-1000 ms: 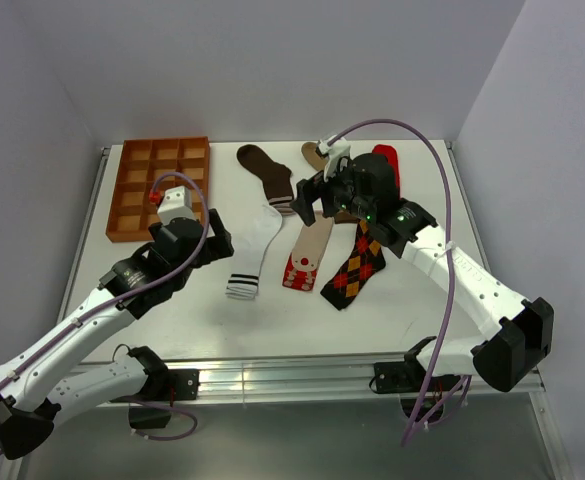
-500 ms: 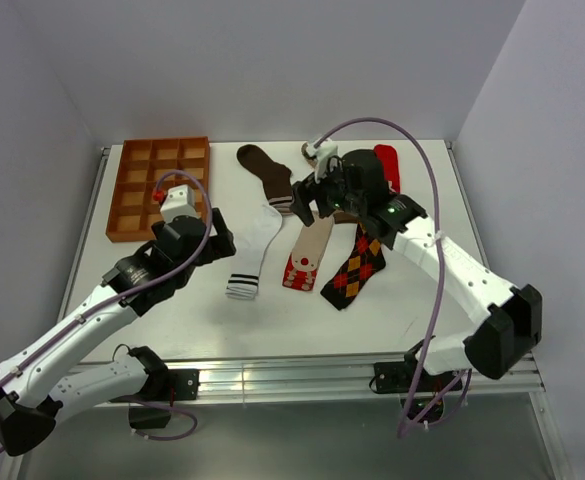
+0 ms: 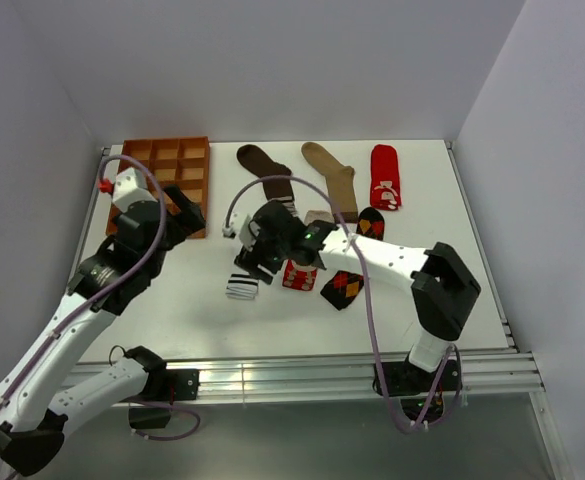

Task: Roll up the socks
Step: Roll the sock at the center of the board.

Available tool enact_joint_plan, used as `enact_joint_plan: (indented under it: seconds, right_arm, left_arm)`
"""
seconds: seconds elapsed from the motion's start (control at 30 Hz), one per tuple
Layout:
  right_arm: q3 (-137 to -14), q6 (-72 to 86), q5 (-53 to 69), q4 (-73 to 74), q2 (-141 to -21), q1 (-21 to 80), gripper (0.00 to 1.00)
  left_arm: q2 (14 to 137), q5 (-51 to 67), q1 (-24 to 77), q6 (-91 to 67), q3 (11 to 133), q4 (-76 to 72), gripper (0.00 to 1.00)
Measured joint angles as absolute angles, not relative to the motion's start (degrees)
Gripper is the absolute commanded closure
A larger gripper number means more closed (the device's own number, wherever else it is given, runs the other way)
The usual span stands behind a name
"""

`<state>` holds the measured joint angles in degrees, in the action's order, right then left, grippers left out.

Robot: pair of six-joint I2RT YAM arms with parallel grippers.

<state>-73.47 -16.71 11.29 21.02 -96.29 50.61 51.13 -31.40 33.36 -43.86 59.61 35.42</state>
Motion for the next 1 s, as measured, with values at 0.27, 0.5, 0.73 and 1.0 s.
enact_joint_plan:
  seconds: [0.27, 0.5, 0.73, 1.0]
  right_arm:
    - [-73.5, -18.1, 9.2, 20.6, -104.1, 57.3, 0.24]
    - [-75.0, -18.9, 6.9, 20.1, -108.8, 59.8, 0.23]
    - [-75.8, -18.7, 6.5, 18.2, -110.1, 60.6, 0.24]
    - [-75.8, -18.0, 4.9, 16.1, -112.9, 61.6, 0.28]
  left_arm:
    - [47.2, -33.5, 29.8, -44.1, 66.7, 36.6, 0.04]
    - [47.0, -33.8, 29.8, -43.2, 69.1, 36.8, 0.04]
    - [47.7, -33.7, 29.8, -42.5, 68.5, 36.5, 0.03]
    - [48.4, -32.7, 29.7, -42.0, 66.1, 35.3, 0.03]
